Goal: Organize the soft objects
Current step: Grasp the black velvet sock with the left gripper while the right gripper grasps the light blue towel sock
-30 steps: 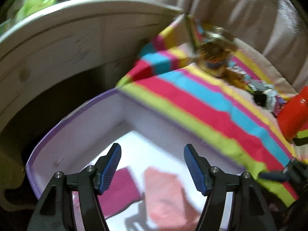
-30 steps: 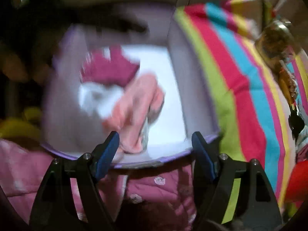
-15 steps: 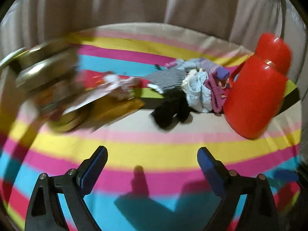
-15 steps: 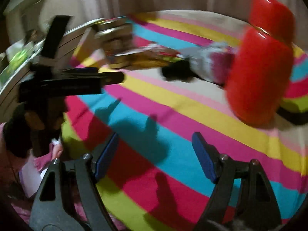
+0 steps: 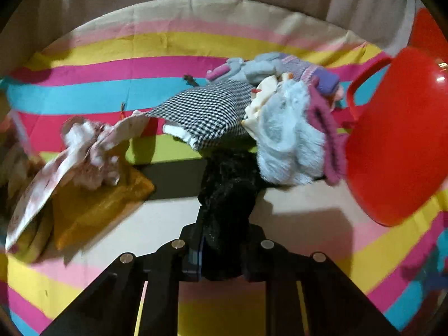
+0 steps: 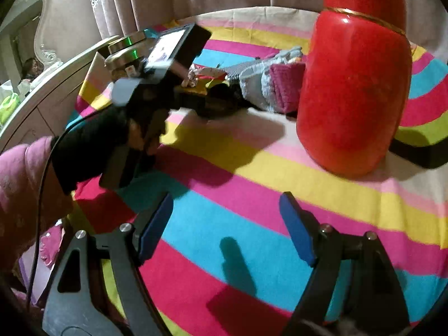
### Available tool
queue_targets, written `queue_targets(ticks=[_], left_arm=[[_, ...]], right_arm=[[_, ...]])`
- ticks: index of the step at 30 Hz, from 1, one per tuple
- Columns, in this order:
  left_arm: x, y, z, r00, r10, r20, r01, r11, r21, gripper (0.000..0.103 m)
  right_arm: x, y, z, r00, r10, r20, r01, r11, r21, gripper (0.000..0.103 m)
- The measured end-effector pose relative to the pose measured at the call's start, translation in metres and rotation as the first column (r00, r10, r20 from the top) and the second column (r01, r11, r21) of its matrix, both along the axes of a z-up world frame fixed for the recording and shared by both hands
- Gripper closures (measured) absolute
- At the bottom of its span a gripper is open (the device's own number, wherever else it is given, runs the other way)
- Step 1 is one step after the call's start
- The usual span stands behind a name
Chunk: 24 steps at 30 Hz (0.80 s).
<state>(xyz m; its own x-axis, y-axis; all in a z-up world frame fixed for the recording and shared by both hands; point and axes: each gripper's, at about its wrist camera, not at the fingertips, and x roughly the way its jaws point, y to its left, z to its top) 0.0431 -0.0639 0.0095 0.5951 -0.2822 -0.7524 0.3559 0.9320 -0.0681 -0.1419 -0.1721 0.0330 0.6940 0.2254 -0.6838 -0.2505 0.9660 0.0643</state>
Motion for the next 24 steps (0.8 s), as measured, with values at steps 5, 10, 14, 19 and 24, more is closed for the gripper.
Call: queue_targets(ticks=[5, 10, 14, 19, 24], left_arm=[[-0.064, 0.053, 0.02, 0.976, 0.191, 0.105, -0.188, 0.981, -0.043, 0.083], [-0.088, 0.105, 0.018, 0.923, 0.373, 0.096, -0.364, 0.926, -0.099, 0.082], [-0.079, 0.117, -0.002, 0.931, 0.364, -0.017, -0.363, 0.919, -0.153, 0.074], [-0.073, 0.122, -0.007, 0.942, 0.327, -0.073, -0.335, 0.915, -0.226, 0.056], [-0.071, 0.115, -0.008, 0.952, 0.298, -0.072, -0.306, 0.922, -0.236, 0.046]], right_arm=[[0.032, 0.013, 0.01, 0.996, -0.016, 0.09, 0.02, 0.999, -0.049, 0.022], [0.08, 0.03, 0.008, 0.99, -0.071, 0.123, 0.079, 0.995, -0.061, 0.022], [0.123, 0.056, -0.003, 0.99, -0.084, 0.111, 0.103, 0.979, -0.174, 0.023], [0.171, 0.074, -0.027, 0.986, -0.146, 0.078, 0.164, 0.916, -0.366, 0.023], [0.19, 0.07, -0.037, 0.976, -0.201, 0.083, 0.217, 0.866, -0.451, 0.063]])
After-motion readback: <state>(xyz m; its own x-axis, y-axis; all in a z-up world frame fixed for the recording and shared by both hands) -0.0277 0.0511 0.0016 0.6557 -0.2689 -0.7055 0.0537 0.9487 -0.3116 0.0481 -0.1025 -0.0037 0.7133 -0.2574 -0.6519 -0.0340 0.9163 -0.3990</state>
